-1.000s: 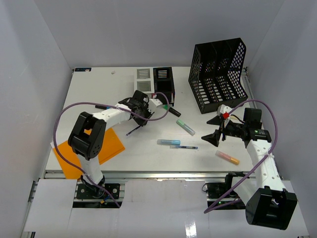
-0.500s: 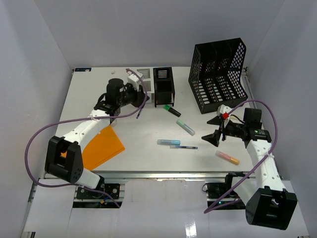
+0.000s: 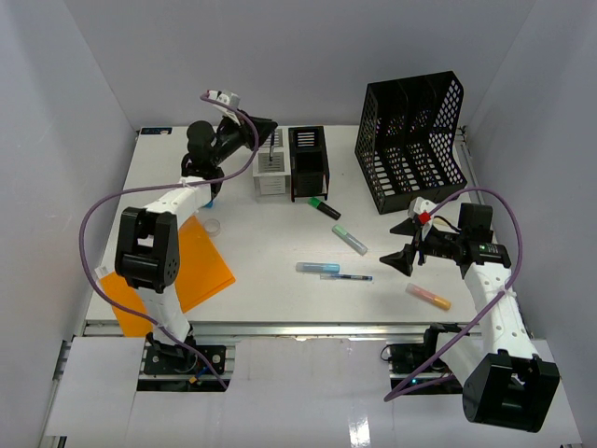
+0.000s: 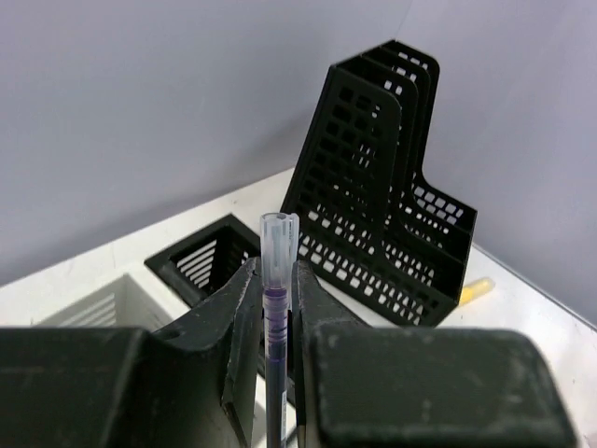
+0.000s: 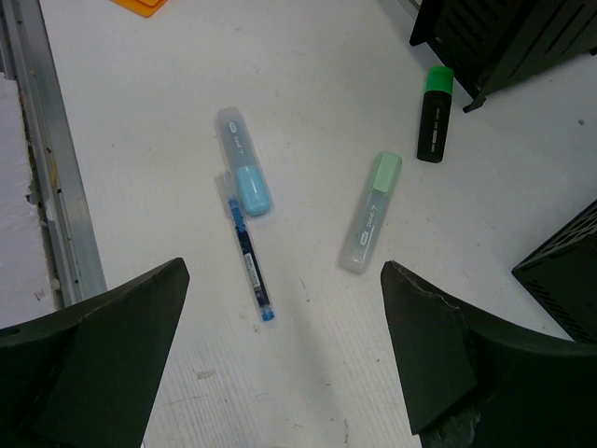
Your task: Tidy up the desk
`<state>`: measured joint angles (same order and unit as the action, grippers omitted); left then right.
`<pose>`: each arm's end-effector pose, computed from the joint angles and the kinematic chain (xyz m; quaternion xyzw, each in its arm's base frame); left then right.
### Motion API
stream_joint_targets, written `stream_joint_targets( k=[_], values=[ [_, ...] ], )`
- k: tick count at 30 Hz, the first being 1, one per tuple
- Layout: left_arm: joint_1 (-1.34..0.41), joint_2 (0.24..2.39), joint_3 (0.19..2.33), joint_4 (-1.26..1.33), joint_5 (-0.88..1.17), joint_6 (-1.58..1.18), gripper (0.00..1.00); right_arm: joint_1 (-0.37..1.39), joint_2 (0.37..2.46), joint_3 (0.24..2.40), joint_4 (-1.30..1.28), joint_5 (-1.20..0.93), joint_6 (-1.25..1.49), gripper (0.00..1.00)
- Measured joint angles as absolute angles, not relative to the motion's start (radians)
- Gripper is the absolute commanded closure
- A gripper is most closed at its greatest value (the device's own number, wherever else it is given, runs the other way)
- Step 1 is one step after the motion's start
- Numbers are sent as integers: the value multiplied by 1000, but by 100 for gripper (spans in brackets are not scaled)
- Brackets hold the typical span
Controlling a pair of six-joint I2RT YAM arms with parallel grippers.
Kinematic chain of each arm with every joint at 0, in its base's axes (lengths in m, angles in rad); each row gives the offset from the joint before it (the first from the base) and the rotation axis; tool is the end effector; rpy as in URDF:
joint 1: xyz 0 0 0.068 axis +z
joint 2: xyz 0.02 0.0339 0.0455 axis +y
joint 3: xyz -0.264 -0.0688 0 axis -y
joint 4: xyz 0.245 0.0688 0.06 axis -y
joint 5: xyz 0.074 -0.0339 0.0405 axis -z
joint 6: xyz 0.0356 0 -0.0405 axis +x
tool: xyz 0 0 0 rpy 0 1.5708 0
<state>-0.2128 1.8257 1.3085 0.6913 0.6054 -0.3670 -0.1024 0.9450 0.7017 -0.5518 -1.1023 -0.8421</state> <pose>0.4169 -0.1108 0.3179 0.1804 0.6295 -0.3927 0.6458 0.1830 0.0131 0.2624 -0.4697 0.6637 0.2851 0.5074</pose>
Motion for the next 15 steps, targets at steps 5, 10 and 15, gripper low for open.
stream_joint_targets(
  k=[5, 10, 15],
  values=[
    [-211, 1920, 1364, 768, 581, -382, 100, -102, 949, 701, -552, -1102, -842, 10],
    [-209, 1985, 1401, 793, 559, -362, 100, -102, 951, 701, -552, -1102, -842, 10],
    [-204, 2021, 1402, 801, 557, -344, 94, -102, 951, 698, -552, -1103, -842, 10]
  ],
)
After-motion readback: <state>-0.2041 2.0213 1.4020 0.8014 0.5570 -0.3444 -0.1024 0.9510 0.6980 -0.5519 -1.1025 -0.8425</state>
